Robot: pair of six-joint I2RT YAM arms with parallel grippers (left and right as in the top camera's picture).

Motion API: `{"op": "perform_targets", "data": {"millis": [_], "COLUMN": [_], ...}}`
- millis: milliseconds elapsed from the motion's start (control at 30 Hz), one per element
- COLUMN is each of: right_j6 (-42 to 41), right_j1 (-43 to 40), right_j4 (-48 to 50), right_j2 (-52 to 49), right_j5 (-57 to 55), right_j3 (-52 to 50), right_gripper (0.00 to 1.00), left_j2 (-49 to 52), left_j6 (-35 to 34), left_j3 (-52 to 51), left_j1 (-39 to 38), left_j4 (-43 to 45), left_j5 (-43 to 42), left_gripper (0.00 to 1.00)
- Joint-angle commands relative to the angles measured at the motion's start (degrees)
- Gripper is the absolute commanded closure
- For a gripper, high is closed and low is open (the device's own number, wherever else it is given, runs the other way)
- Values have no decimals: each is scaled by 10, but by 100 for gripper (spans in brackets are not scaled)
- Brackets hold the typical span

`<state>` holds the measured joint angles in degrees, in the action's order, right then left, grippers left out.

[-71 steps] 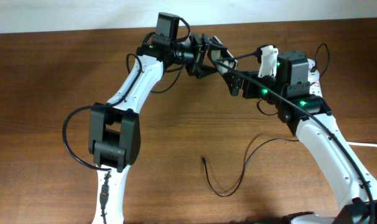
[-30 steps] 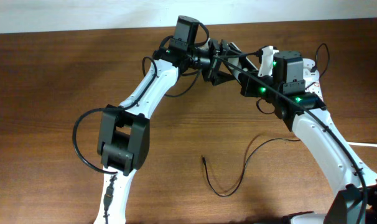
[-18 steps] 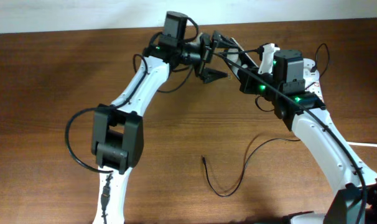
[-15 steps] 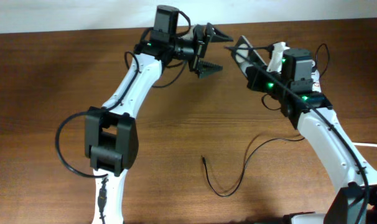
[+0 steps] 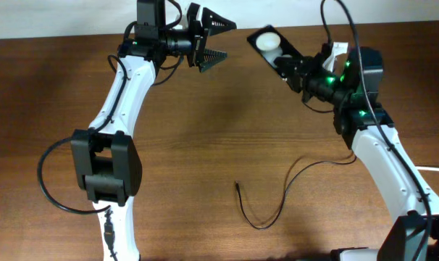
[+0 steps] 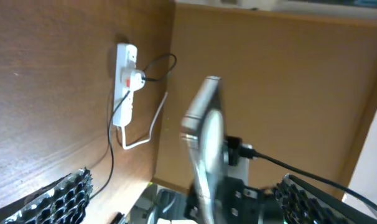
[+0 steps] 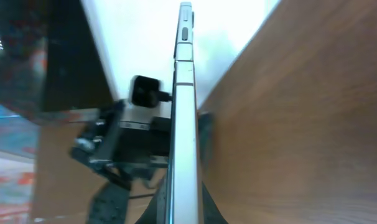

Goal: Plug charger to phone and switch on socket

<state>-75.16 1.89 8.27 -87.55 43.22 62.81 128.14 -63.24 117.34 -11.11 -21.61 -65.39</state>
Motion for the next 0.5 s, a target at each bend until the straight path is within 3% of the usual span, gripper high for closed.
{"op": "perform_targets", "data": {"millis": [0, 133, 233, 467], "right_j6": [-96, -135, -221, -244], "right_j1": [38, 87, 101, 138], "right_j4": [53, 61, 62, 62], "right_j2": [3, 3, 3, 3], "right_j5": [-34, -103, -110, -145], "right_j3": [11, 11, 11, 11], "right_gripper": [96, 96, 96, 96], "left_j2": [-24, -24, -24, -24], "left_j6": [-26, -68, -86, -127], "left_j3": [10, 10, 10, 10], "left_j1": [4, 4, 4, -8], "left_j4": [2, 59, 81, 82], "left_j5": [56, 78, 71, 68], "left_gripper": [0, 1, 1, 1]}}
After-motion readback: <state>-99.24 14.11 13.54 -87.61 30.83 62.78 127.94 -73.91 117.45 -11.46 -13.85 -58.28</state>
